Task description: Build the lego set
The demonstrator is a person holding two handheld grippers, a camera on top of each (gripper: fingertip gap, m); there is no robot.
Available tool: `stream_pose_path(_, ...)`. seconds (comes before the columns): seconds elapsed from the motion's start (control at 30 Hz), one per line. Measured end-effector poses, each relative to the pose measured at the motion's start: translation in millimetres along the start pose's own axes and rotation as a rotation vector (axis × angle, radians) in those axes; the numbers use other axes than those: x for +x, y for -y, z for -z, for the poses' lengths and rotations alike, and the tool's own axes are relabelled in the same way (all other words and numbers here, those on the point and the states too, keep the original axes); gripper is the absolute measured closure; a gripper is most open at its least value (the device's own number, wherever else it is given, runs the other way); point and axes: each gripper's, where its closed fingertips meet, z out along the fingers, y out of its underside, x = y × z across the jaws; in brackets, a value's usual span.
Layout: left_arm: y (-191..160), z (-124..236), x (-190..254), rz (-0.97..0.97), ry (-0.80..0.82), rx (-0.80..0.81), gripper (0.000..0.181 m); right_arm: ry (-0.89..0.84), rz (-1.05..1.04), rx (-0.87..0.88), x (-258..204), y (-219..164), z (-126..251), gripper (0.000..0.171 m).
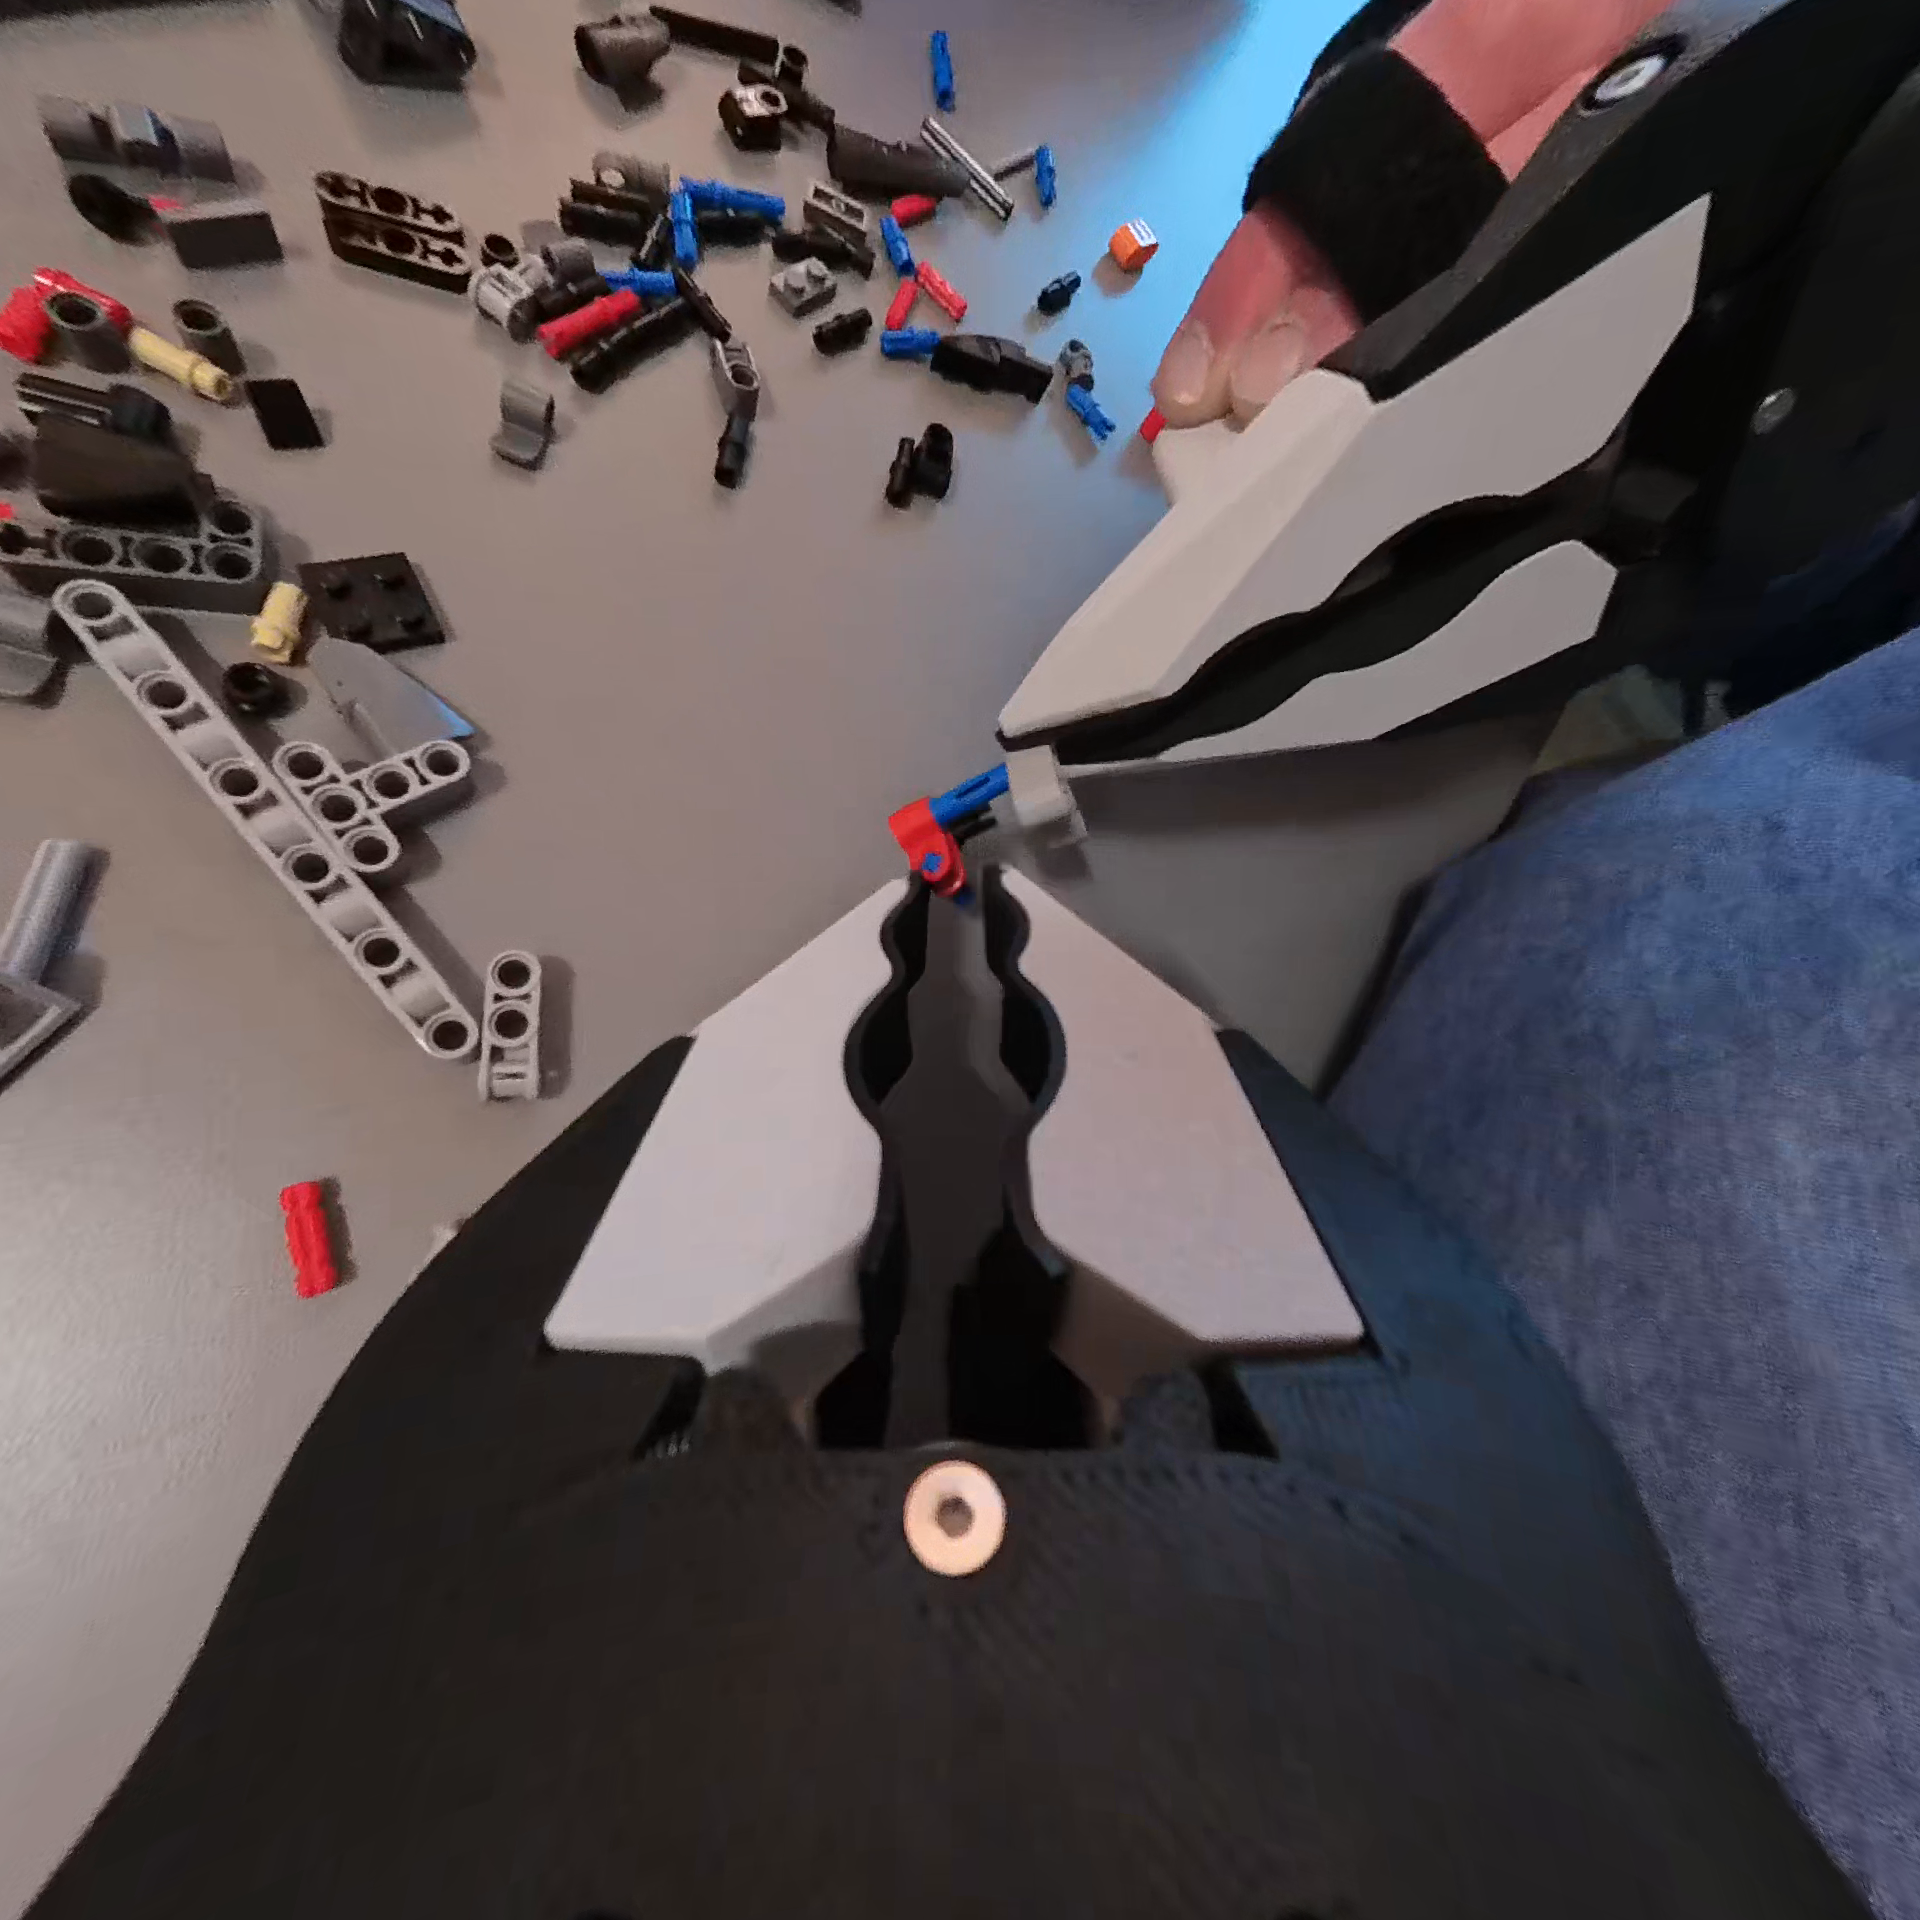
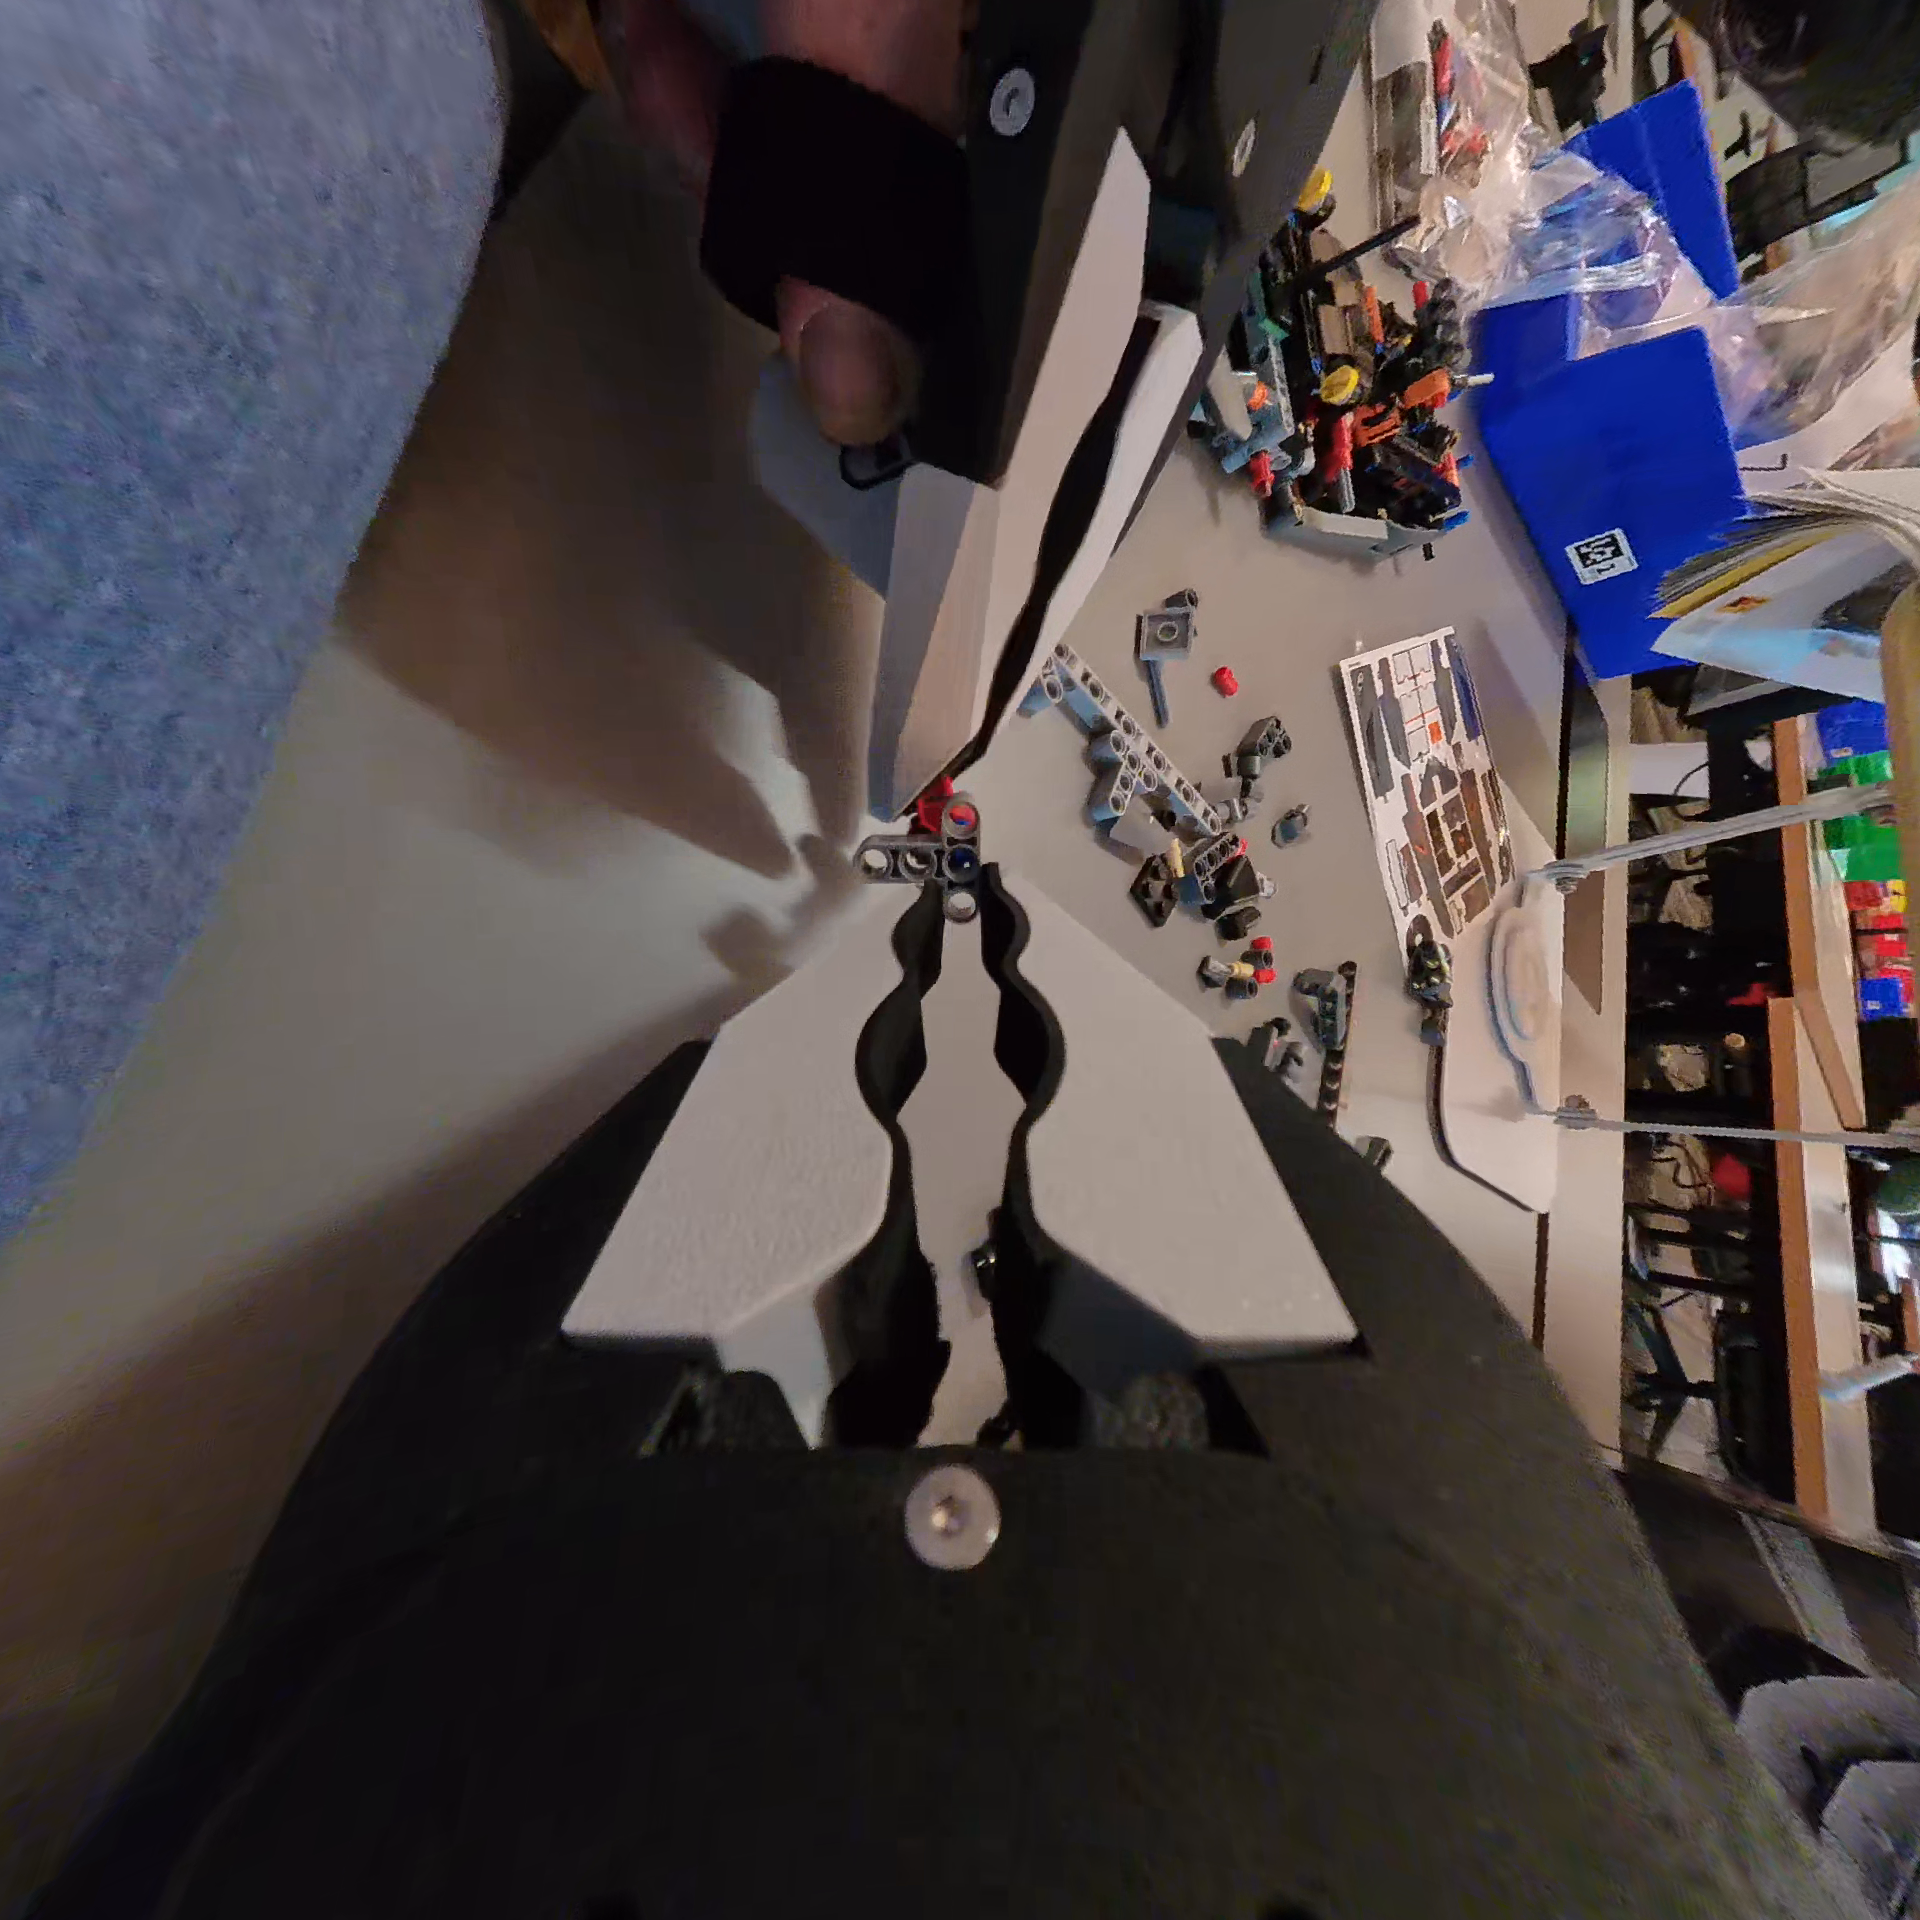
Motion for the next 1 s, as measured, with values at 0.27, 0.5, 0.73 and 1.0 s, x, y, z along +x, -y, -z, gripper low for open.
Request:
stream_pose_path(0.27, -7.3, -8.8, 9.5, -0.003, -0.072, -0.045, 0.172, 0.015, -0.015, 0.005, -0.4, -3.4, -1.8, 0.167)
stream_pose_path(0.5, -2.7, -9.2, 6.1, -0.069, -0.032, -0.051, 0.169, 0.134, -0.120, 0.030, -10.9, -4.1, -1.4, 0.167)
stream_pose_path(0.73, -5.4, -4.3, 3.0, -0.084, -0.015, -0.058, 0.165, 0.197, -0.243, 0.056, -9.7, -5.6, 1.5, 0.167)
stream_pose_path(1.0, 20.0, 8.2, 11.5, -0.187, 0.002, 0.073, 0.155, 0.325, -0.481, 0.024, -5.8, -17.2, -1.8, 0.167)
